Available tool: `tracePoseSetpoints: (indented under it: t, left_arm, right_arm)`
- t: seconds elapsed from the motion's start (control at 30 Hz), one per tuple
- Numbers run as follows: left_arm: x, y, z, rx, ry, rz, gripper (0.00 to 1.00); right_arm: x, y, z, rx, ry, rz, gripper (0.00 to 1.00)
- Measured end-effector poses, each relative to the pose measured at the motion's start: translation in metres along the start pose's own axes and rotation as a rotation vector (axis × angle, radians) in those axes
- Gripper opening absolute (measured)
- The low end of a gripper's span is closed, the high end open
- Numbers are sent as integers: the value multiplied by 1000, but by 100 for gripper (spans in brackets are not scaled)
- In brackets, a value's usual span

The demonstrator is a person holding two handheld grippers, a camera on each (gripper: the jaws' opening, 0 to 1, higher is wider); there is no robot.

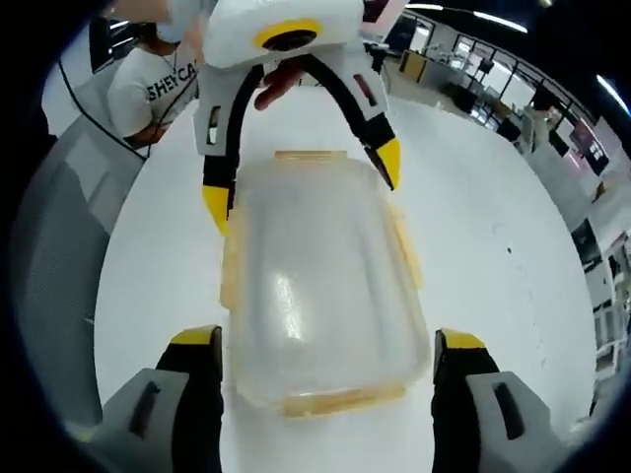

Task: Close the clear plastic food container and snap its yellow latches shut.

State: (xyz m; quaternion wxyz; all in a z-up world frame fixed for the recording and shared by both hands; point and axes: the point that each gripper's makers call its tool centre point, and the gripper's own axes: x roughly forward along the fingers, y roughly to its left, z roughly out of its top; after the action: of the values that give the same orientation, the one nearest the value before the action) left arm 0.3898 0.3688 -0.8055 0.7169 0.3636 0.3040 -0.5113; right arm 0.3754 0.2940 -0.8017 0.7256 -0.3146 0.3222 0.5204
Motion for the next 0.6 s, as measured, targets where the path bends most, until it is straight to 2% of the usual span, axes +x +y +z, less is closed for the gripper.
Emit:
tracePoseSetpoints:
  t: [0.1, 0.13, 0.17, 0.2, 0.23, 0.3, 0.43, 0.53, 0.6]
  left_arm:
    - [-5, 1, -2, -47, -48, 67, 88]
    - [-8, 3, -4, -77, -68, 104, 87]
    - [-9, 4, -3, -103, -95, 128, 87]
    - [-10, 3, -2, -137, -121, 141, 87]
    - [-12, 2, -1, -188, -157, 158, 87]
    - [-13, 3, 0, -236, -192, 185, 88]
    - [-10, -1, 1, -310, -234, 192, 87]
    - [-10, -2, -1, -368, -249, 203, 86]
    - [-9, -5, -4, -391, -257, 206, 86]
  right_arm:
    - [-1, 3, 1, 41, -54, -42, 90]
    - [-2, 0, -2, 56, -51, -82, 90]
    - [-4, -4, -3, 43, -52, -118, 90]
    - [-4, -2, -2, 48, -71, -121, 90]
    - [-5, -2, -3, 77, -87, -137, 90]
    - [-6, -4, -4, 129, -115, -169, 91]
    - [-7, -4, -8, 263, -175, -194, 97]
    - [-6, 1, -16, 294, -168, -209, 96]
    - [-6, 4, -16, 313, -185, -211, 96]
